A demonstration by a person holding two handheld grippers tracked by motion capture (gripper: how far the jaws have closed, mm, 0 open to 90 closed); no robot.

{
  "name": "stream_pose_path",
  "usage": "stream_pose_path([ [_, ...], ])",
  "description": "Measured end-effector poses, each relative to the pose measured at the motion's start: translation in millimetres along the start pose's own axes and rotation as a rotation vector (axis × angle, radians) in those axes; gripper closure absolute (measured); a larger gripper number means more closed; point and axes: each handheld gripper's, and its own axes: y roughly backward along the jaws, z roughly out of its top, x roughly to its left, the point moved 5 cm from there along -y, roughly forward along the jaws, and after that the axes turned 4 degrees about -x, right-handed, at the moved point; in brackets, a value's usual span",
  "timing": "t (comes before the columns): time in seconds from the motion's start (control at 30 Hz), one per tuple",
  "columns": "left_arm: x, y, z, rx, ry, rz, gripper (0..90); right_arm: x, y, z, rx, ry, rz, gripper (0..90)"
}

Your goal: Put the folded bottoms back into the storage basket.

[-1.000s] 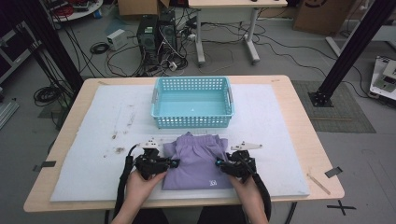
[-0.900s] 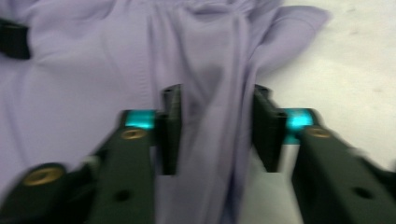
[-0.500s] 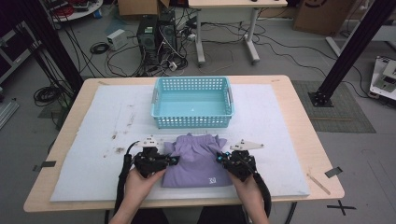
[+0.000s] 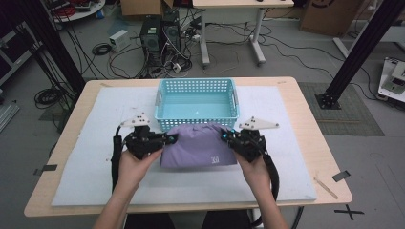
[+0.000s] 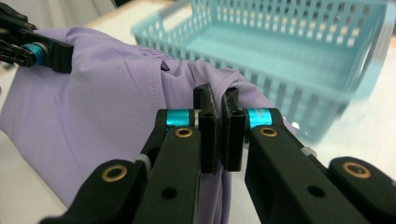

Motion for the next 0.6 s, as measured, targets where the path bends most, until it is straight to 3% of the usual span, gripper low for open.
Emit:
stream_pose_path([
  [0.13, 10.9, -0.4, 30.7, -0.022, -0.023, 0.015, 87.4, -8.9, -6.8, 32.6, -0.033, 0.011, -0.013, 88.4],
  [0.27, 29.4, -9.9, 58.6, -0.036, -0.049, 0.066, 87.4, -19.3, -21.2, 63.0, -0.055, 0.031, -0.044, 88.4],
  [0.47, 66.8, -32.4, 81.0, -0.053, -0.057, 0.139, 87.4, -40.9, -54.2, 93.5, -0.068, 0.033, -0.092, 88.4],
  [0.6, 94.0, -54.5, 88.3, -0.044, -0.091, 0.190, 87.3, -55.7, -79.3, 102.5, -0.058, 0.038, -0.134, 88.3],
])
